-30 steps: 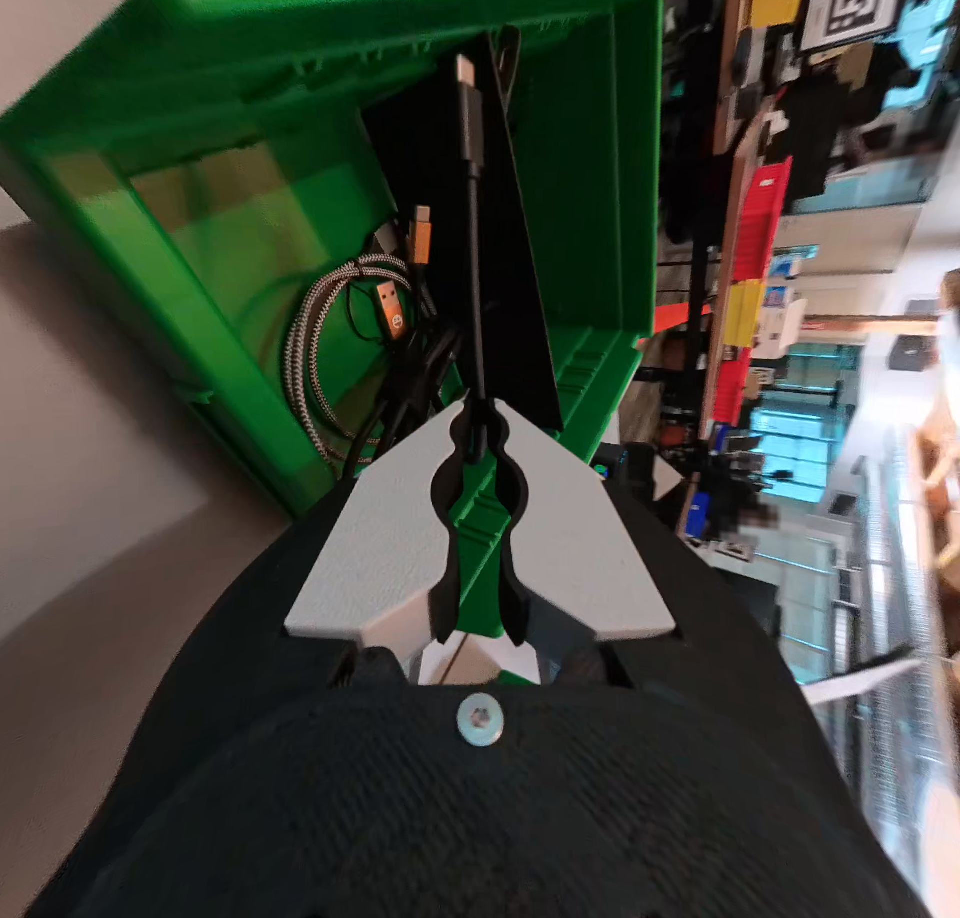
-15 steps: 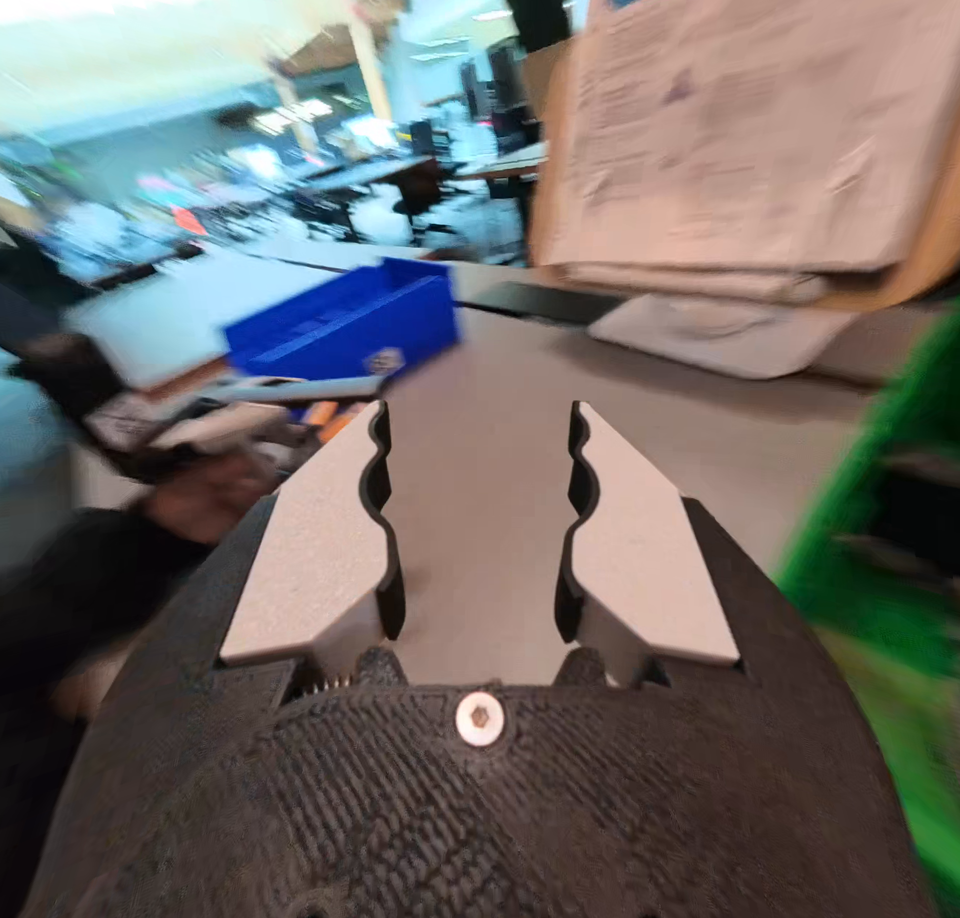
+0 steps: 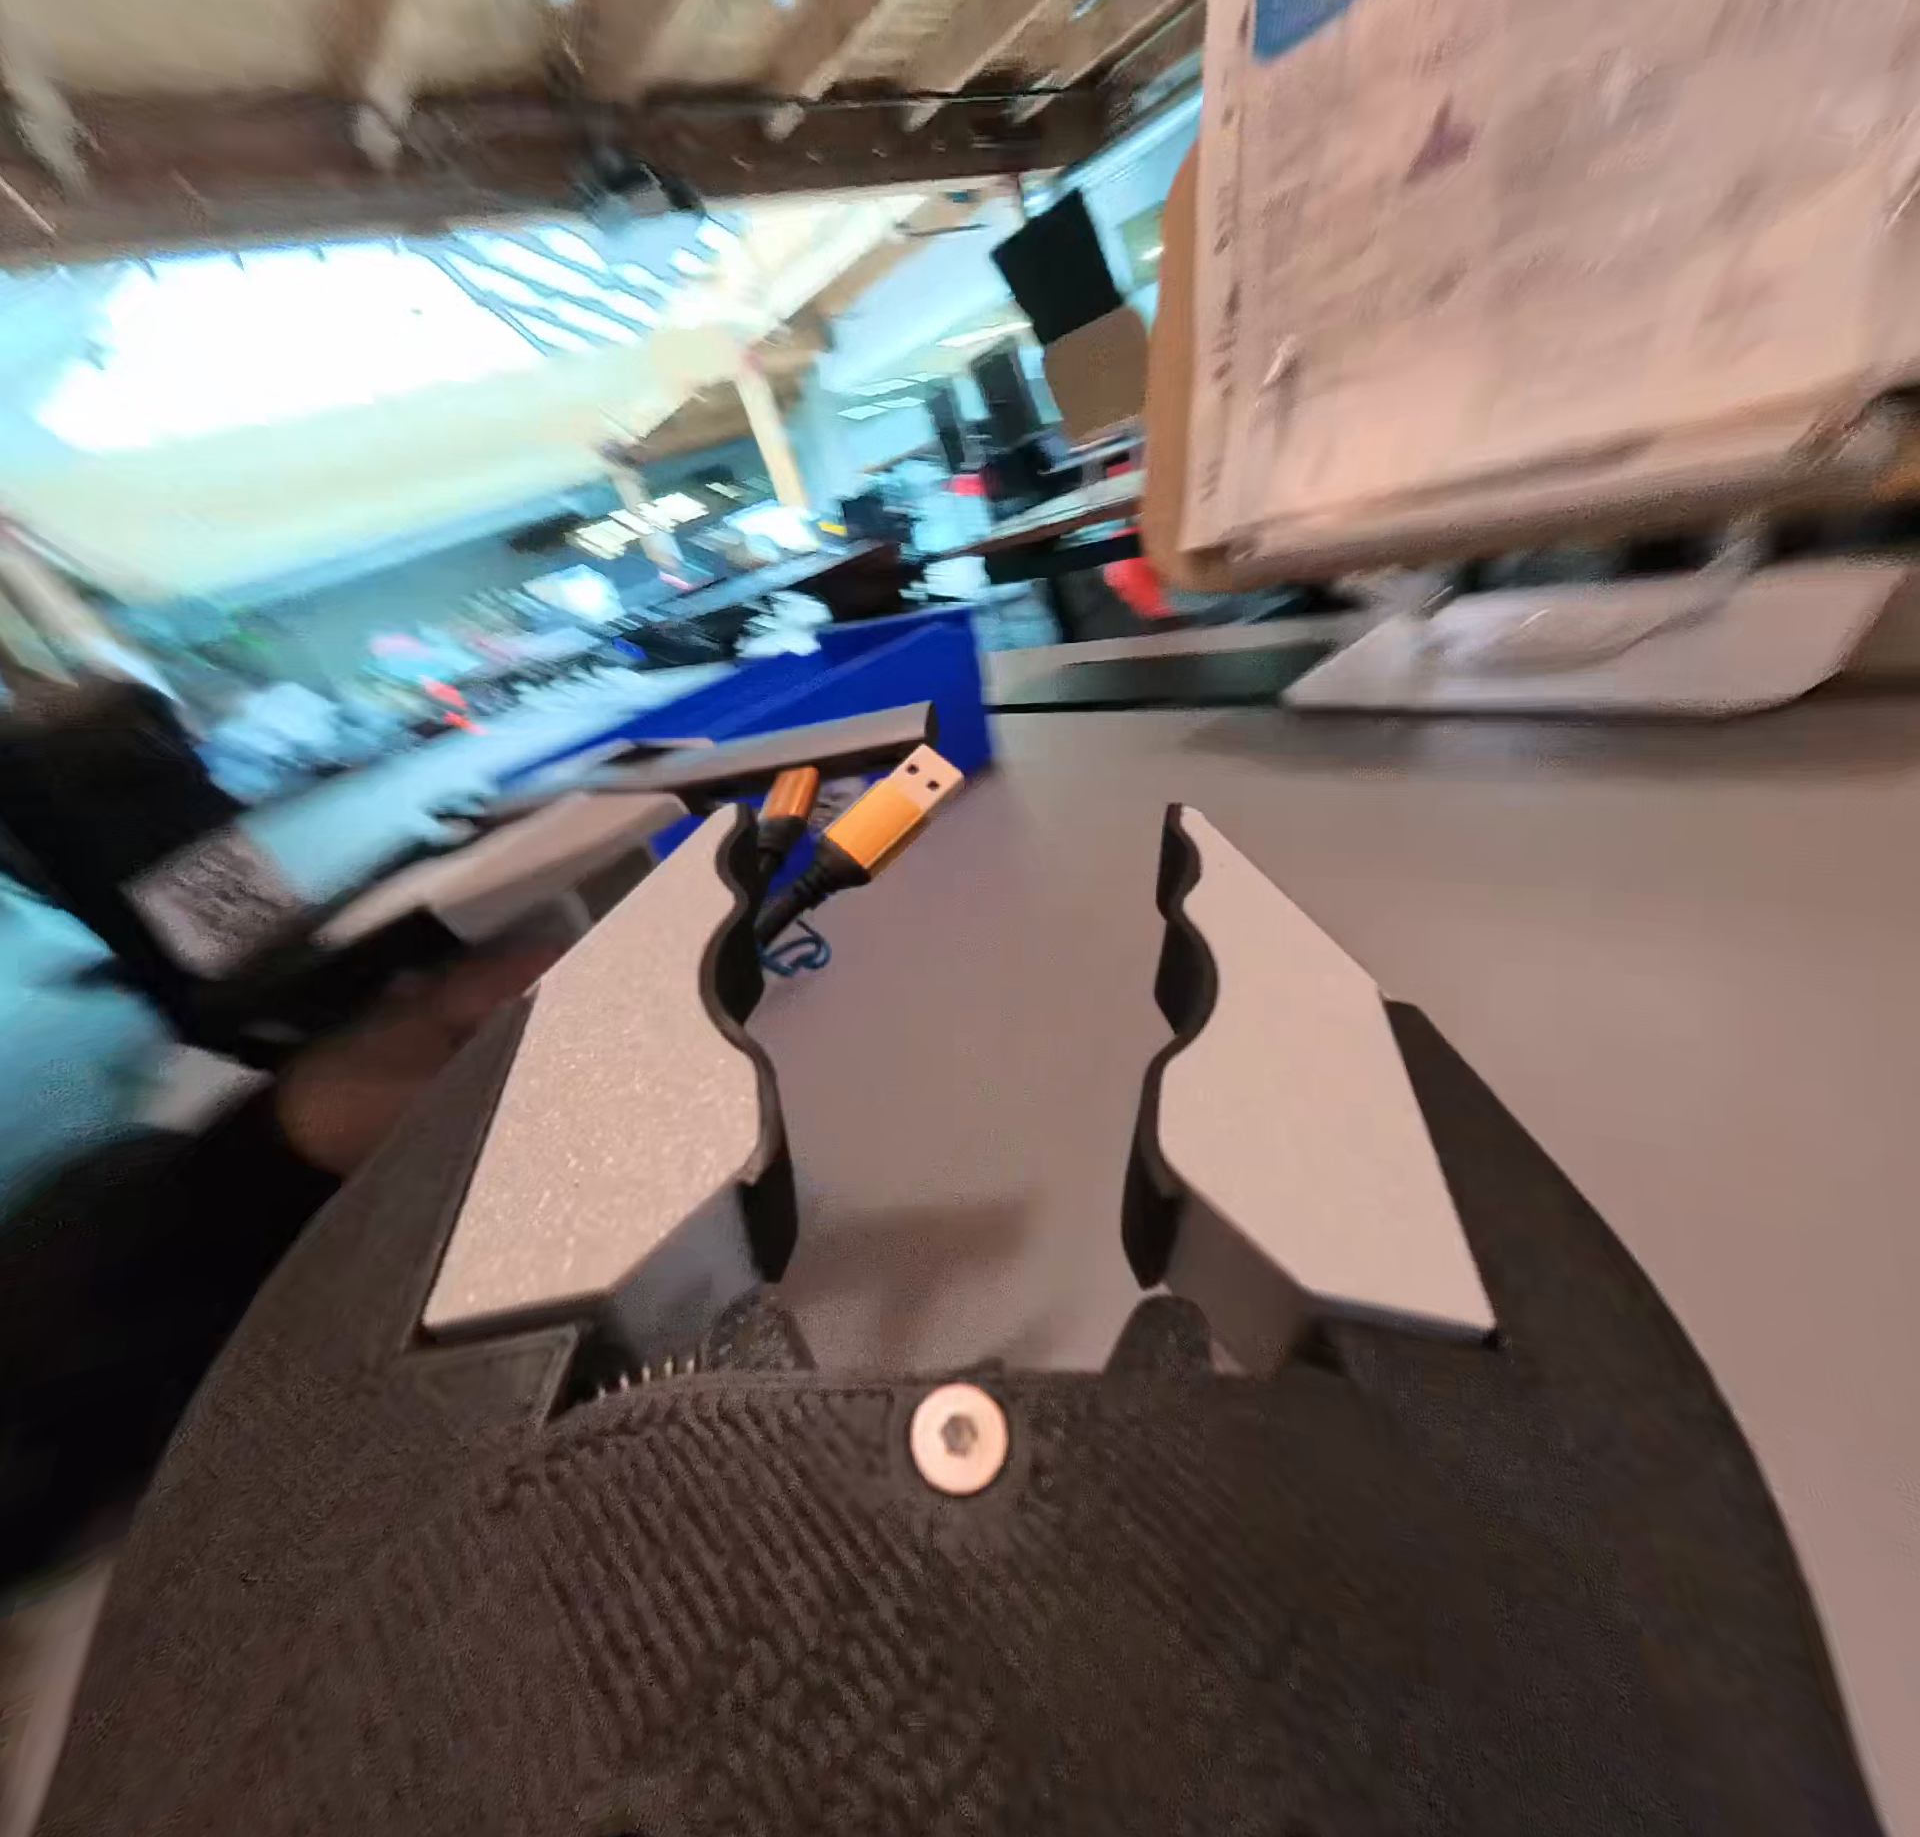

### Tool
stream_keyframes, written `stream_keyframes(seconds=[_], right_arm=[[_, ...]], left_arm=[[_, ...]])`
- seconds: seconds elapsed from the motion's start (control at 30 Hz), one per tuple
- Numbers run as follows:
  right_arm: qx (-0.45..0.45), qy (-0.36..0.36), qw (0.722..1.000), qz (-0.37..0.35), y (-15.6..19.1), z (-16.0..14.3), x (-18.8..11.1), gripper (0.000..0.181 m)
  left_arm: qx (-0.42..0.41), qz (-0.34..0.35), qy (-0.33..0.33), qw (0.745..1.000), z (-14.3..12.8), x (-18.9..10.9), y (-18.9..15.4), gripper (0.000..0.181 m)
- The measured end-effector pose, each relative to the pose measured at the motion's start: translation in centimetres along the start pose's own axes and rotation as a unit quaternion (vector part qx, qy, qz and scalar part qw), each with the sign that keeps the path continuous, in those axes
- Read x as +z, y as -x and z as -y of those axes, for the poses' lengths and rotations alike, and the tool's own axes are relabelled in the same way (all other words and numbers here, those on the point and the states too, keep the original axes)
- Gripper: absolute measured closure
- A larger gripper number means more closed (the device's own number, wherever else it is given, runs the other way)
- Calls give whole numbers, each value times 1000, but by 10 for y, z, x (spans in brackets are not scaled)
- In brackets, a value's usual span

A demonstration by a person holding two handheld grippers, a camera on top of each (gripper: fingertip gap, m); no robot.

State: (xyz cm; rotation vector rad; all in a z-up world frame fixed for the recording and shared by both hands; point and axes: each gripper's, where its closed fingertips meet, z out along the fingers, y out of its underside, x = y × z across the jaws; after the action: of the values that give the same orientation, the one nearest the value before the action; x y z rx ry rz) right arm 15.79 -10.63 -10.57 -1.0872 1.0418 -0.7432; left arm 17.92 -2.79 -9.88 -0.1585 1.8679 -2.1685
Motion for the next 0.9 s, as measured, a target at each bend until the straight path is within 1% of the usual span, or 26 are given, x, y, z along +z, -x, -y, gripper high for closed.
stream_keyframes(seconds=[0.03, 0.07, 0.13, 0.17, 0.2, 0.27, 0.37, 0.43, 0.57, 0.63, 0.7, 0.77, 0.9], right_arm=[[-72, 0, 997, -17, 4, 3, 0, 108], [-129, -3, 991, -18, 13, 6, 0, 115], [-200, -25, 979, -13, 31, 15, 4, 119], [-217, -35, 975, -4, 39, 18, 8, 123], [-220, -31, 975, 1, 43, 16, 12, 129], [-211, -3, 977, 2, 42, 6, 23, 132], [-209, 28, 976, -46, 24, -6, 33, 144], [-210, 35, 976, -37, 27, -12, 34, 153], [-195, 38, 980, -23, 31, -15, 33, 164], [-179, 58, 982, 0, 38, -22, 32, 155], [-169, 73, 983, 9, 43, -27, 33, 155], [-167, 64, 984, -12, 38, -24, 34, 156], [-139, 51, 989, -28, 34, -21, 35, 163]], left_arm=[[11, 13, 9, 1000, -2, 0, 3, 161], [21, 21, 14, 999, -4, 0, 5, 161], [29, 27, 16, 999, -4, 0, 5, 161], [31, 29, 16, 999, -4, 0, 6, 161], [32, 29, 16, 999, -4, 1, 6, 161], [34, 28, 14, 999, -3, 1, 5, 161], [40, 27, 15, 999, -3, 1, 4, 161], [45, 31, 23, 998, -5, 1, 5, 161], [50, 29, 22, 998, -5, 2, 4, 161], [54, 29, 16, 998, -3, 2, 3, 161], [54, 29, 14, 998, -2, 2, 3, 161], [55, 28, 12, 998, -1, 2, 3, 161], [61, 29, 10, 998, -1, 2, 2, 161]])
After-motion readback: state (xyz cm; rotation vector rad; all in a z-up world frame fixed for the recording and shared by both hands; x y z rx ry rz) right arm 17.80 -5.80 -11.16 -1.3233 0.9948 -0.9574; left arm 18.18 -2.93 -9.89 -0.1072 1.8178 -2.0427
